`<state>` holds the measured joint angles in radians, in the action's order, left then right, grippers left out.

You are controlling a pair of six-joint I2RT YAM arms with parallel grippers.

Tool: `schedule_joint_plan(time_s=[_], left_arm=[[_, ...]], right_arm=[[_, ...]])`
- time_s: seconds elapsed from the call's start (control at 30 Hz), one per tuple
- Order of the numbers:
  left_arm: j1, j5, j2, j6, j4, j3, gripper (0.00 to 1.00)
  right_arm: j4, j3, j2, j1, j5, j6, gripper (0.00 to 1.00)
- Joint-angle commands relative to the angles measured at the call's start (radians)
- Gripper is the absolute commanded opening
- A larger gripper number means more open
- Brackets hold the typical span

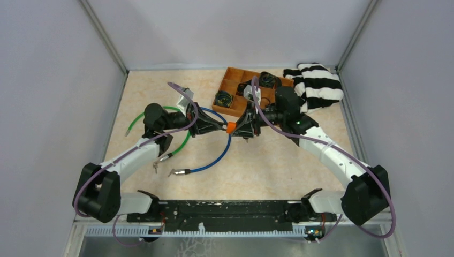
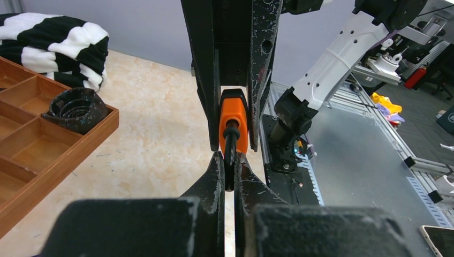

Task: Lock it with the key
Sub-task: Lock the lock.

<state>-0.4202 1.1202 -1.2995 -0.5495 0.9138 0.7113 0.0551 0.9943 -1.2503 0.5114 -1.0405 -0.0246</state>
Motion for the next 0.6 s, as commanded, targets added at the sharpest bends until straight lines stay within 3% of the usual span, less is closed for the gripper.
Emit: schedule_joint_plan(time_s=[0.0,0.57], left_arm=[[-0.007,-0.012,-0.003,0.0,0.025,-0.016,0.0],[-0.045,-0.003,-0.025,-0.018,0.047,-0.033,0.0]], right_arm=[[-0.134,0.049,-0.011,0.01,-0.065,-0.029,0.0],[-0.135,0.169,-0.08,0.018,-0.04,-0.001,0.0]])
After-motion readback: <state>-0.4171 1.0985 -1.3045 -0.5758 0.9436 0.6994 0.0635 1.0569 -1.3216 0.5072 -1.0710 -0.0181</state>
